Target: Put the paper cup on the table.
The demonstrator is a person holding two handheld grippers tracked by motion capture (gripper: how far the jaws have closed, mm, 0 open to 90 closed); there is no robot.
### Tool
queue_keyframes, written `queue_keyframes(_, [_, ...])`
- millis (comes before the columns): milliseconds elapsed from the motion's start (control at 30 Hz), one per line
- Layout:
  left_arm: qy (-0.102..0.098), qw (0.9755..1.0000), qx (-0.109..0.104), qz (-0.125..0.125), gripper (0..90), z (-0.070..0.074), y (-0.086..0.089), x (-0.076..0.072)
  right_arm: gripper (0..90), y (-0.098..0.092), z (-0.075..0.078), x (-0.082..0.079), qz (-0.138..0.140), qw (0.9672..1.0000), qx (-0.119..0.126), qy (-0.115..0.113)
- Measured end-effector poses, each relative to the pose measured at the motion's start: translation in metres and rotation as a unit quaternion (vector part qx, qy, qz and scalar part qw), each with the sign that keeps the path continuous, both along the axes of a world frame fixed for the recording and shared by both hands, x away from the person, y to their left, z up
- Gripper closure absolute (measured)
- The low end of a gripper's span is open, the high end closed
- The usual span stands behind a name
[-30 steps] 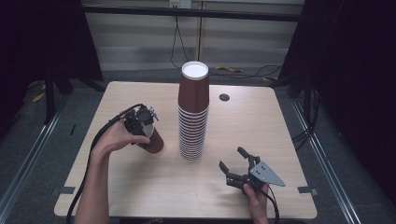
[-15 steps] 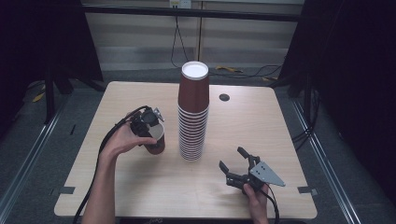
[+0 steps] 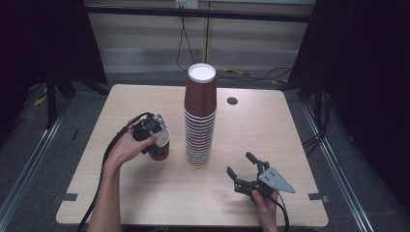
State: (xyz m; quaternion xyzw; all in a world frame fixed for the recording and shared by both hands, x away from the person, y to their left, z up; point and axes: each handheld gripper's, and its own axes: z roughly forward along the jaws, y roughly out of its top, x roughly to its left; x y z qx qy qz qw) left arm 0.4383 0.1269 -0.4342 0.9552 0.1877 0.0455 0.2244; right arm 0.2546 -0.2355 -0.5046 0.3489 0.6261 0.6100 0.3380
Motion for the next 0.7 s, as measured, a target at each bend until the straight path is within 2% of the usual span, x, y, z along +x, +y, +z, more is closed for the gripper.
queue_keyframes(100, [0.002,0.9999,-0.013,0.007,4.2,-0.004,0.003,-0.002,13.4,0.000,0.000,0.000,0.000,1.0000,0.000,0.000])
queue_keyframes(133, [0.000,0.9998,-0.020,0.004,3.4,-0.005,0.005,-0.002,13.5,0.000,0.000,0.000,0.000,1.0000,0.000,0.000])
queue_keyframes(167, [-0.001,0.9995,-0.031,0.011,2.4,-0.007,0.005,-0.003,13.4,0.000,0.000,0.000,0.000,1.0000,0.000,0.000])
queue_keyframes(200, [-0.006,0.9994,-0.033,0.005,1.7,-0.008,0.007,-0.003,13.5,0.000,0.000,0.000,0.000,1.0000,0.000,0.000])
queue_keyframes(233, [-0.004,0.9988,-0.046,0.017,0.8,-0.010,0.008,-0.004,13.4,0.000,0.000,0.000,0.001,1.0000,0.001,-0.001])
queue_keyframes(267, [-0.005,0.9991,-0.042,0.008,0.0,-0.011,0.010,-0.003,13.5,0.000,0.000,0.000,0.000,1.0000,0.000,0.000])
queue_keyframes(300, [-0.006,0.9983,-0.056,0.017,0.0,-0.012,0.011,-0.005,13.4,0.000,0.000,0.000,0.000,1.0000,0.000,0.000])
queue_keyframes(333, [-0.012,0.9985,-0.052,0.008,0.0,-0.012,0.013,-0.005,13.5,0.000,0.000,0.000,0.000,1.0000,0.000,-0.001])
queue_keyframes(367, [-0.013,0.9982,-0.058,0.008,0.4,-0.013,0.015,-0.005,13.4,0.000,0.000,0.000,0.000,1.0000,0.000,0.000])
queue_keyframes(433, [-0.009,0.9972,-0.071,0.021,1.5,-0.017,0.017,-0.009,13.4,0.000,0.000,0.000,0.000,1.0000,0.000,0.000])
queue_keyframes(467, [-0.009,0.9978,-0.063,0.015,1.8,-0.017,0.019,-0.009,13.5,0.000,0.000,0.000,0.000,1.0000,0.000,0.000])
queue_keyframes(500, [-0.009,0.9973,-0.071,0.019,3.4,-0.020,0.020,-0.009,13.4,0.000,0.000,0.000,0.000,1.0000,0.000,0.000])
queue_keyframes(533, [-0.005,0.9953,-0.092,0.031,7.4,-0.023,0.020,-0.011,13.5,0.000,0.000,0.000,0.000,1.0000,0.000,0.000])
queue_keyframes(567, [-0.007,0.9944,-0.101,0.030,14.4,-0.025,0.022,-0.012,13.5,0.000,0.000,0.000,0.000,1.0000,0.000,0.000])
queue_keyframes(633, [-0.008,0.9935,-0.109,0.032,15.3,-0.028,0.023,-0.014,13.4,0.000,0.000,0.000,0.001,1.0000,0.001,0.000])
queue_keyframes(667, [-0.014,0.9938,-0.107,0.027,15.3,-0.029,0.025,-0.015,13.4,0.000,0.000,0.000,0.001,1.0000,0.000,0.000])
queue_keyframes(700, [-0.014,0.9922,-0.118,0.036,15.4,-0.030,0.025,-0.016,13.4,0.000,0.000,0.000,0.001,1.0000,0.000,0.000])
